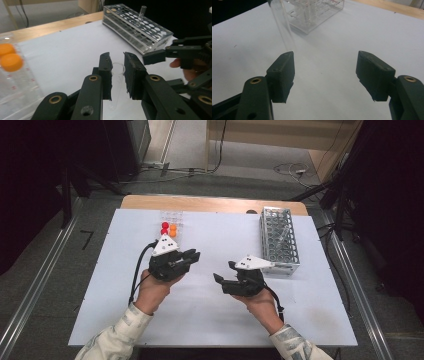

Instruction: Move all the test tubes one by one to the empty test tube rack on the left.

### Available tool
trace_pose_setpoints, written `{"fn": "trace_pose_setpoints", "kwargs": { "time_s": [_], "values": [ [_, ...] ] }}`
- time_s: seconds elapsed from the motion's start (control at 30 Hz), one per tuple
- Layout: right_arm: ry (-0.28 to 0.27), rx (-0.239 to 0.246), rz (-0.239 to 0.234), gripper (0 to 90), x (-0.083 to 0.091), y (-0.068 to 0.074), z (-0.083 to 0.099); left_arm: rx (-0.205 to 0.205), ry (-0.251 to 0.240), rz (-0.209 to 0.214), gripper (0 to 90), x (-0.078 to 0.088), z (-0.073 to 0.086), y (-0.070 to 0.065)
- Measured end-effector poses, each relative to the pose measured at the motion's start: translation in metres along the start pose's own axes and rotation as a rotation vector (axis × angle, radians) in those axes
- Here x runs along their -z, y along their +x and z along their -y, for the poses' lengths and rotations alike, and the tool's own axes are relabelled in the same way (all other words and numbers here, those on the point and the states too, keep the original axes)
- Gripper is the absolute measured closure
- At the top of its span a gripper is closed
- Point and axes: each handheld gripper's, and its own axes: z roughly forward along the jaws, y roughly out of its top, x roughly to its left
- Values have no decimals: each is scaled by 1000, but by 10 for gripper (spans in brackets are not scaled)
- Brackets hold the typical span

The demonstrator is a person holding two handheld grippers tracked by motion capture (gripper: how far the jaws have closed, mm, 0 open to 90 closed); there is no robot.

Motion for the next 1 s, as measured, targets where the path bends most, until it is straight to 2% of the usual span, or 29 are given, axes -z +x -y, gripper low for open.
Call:
{"fn": "trace_pose_setpoints", "kwargs": {
  "time_s": [0.2,0.3,0.47,0.77,0.9,1.0],
  "values": [
    [-19,-20,24,298,17,-13,2,40,-29,-60,768,24,-1,24],
    [-23,-43,24,299,25,-20,4,63,-26,-91,768,34,2,38],
    [-19,-53,43,299,32,-26,7,96,-39,-125,768,47,3,53],
    [-23,-56,54,299,41,-29,9,129,-53,-158,768,55,-4,74],
    [-12,-71,54,299,41,-32,11,129,-55,-187,767,54,-9,80],
    [-12,-75,52,300,41,-32,11,134,-52,-194,768,52,-13,85]
  ]
}}
